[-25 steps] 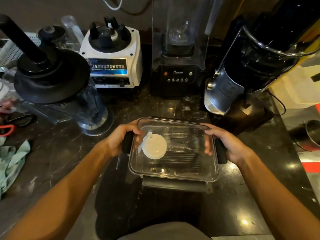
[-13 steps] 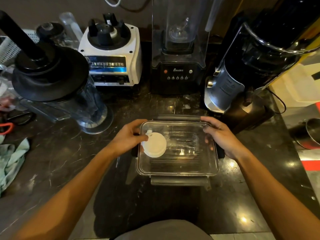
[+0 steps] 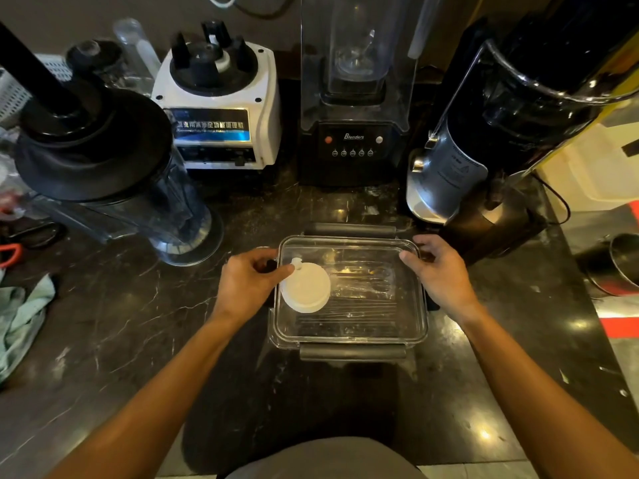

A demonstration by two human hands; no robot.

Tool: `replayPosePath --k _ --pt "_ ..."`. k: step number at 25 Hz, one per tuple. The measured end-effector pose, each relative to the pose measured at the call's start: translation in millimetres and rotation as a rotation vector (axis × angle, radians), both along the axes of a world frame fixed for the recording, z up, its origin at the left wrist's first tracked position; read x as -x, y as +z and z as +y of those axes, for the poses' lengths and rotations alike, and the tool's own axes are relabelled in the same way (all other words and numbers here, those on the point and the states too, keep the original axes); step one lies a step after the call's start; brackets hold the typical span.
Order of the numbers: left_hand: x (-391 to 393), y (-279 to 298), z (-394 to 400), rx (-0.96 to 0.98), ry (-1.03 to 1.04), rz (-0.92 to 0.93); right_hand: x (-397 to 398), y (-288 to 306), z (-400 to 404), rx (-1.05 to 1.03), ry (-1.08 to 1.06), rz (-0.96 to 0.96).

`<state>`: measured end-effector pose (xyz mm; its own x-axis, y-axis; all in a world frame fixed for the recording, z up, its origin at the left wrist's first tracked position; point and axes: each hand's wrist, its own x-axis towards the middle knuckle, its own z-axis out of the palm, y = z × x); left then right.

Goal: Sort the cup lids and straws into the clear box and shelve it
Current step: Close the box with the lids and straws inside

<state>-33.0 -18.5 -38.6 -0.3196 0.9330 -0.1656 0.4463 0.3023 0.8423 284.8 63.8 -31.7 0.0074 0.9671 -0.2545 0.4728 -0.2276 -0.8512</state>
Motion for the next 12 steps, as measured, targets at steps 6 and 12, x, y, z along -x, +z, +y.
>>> replayPosePath --k 6,12 --pt "9.1 -6.9 -10.3 0.033 0.021 -0.032 3.6 -12.8 -0.9 0.008 -0.001 -0.043" --pt "9.1 -13.6 -12.8 0.07 0.085 -0.176 -6.9 -11.1 -12.9 -0.001 -0.052 -0.032"
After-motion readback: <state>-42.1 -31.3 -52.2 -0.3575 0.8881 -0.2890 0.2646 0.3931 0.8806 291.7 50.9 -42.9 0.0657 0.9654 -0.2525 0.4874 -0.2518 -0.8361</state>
